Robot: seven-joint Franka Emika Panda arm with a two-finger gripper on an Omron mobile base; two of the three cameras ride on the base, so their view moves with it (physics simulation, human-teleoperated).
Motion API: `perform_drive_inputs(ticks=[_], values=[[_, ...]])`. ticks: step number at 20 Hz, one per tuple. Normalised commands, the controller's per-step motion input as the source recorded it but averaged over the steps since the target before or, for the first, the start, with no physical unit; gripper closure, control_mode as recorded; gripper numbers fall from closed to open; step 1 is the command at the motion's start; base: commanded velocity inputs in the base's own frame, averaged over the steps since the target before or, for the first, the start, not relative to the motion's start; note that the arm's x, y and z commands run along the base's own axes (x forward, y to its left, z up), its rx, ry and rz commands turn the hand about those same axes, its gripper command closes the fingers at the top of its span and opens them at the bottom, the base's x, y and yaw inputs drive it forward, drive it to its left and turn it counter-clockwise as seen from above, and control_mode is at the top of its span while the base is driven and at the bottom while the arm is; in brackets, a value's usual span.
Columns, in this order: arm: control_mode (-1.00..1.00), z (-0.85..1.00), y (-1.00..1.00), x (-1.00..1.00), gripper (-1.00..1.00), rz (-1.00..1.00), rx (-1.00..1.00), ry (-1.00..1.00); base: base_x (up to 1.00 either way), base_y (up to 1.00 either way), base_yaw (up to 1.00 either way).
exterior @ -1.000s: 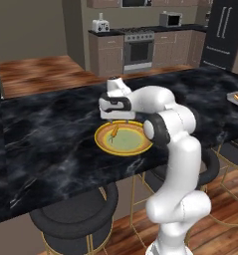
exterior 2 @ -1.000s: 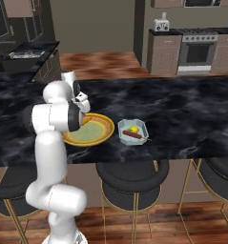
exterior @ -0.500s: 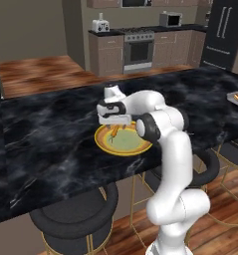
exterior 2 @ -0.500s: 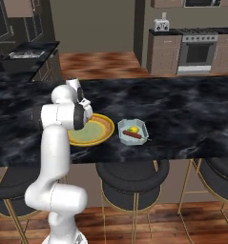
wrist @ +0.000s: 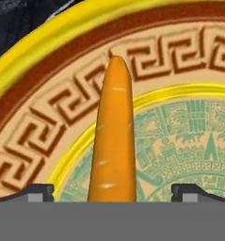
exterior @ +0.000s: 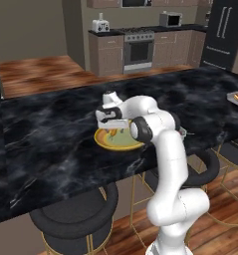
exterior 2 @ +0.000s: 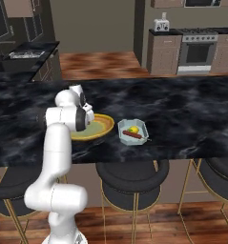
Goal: Place one cooked food and one vegetable from the large plate to each tupperware container.
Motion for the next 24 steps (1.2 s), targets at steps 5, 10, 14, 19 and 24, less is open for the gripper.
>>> perform_drive_inputs(ticks=[5, 10, 14, 19, 24], values=[[-1.00, -0.27, 0.05, 0.20, -1.00, 0.00, 0.00, 0.01, 0.00, 0.00, 0.00], [-1.00, -0.26, 0.00, 0.00, -1.00, 0.00, 0.00, 0.03, 0.00, 0.00, 0.00], [-1.00, -0.21, 0.00, 0.00, 1.00, 0.00, 0.00, 0.00, 0.00, 0.00, 0.00], [-1.00, -0.20, 0.00, -0.01, 1.00, 0.00, 0.01, 0.00, 0.00, 0.00, 0.00], [-1.00, -0.20, -0.04, -0.12, 1.00, 0.00, 0.02, 0.01, 0.00, 0.00, 0.00]])
